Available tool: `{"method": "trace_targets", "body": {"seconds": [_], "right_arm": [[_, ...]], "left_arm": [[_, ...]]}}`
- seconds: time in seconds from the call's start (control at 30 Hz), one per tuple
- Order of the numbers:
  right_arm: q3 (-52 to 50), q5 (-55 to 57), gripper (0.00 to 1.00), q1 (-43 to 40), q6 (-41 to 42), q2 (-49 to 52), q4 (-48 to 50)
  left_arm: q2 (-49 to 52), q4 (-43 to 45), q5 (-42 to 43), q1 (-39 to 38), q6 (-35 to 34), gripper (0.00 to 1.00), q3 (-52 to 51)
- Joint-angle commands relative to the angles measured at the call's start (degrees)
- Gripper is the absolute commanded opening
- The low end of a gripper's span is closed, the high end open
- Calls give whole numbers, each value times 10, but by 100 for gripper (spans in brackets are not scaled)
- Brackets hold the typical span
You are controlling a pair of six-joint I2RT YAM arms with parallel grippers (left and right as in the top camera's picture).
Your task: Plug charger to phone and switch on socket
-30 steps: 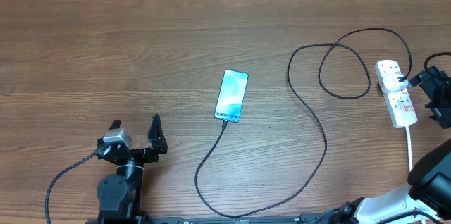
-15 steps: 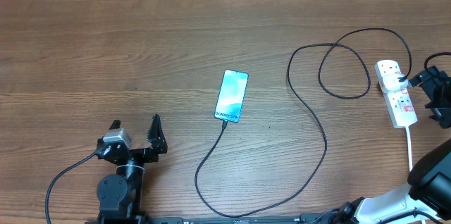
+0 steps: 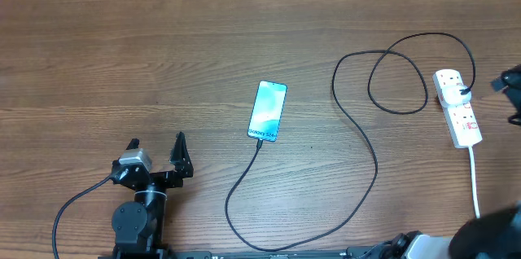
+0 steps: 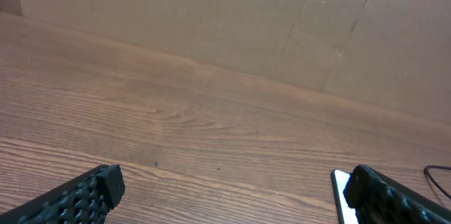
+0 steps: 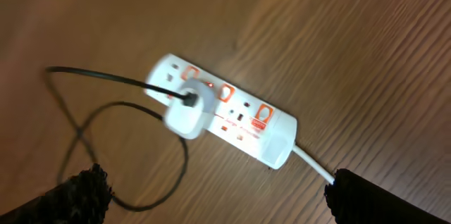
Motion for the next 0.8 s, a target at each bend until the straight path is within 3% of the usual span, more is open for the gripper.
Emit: {"method": "trace_targets", "body": {"seconds": [0.0,0.17,0.5,0.6,0.77], "right_arm": [[9,1,100,19,2,-56,2],[9,1,100,102,2,-110,2],[9,1,100,358,1,-139,2],[9,49,100,427,-16,-142,-9],[-13,76,100,466,-26,-142,-4]], "left_arm": [[-7,2,-5,6,11,99,-4],[-7,2,-5,6,11,100,-4],[-7,2,-5,6,11,100,-4],[-7,2,-5,6,11,99,-4],[-7,2,-5,6,11,100,-4]]}}
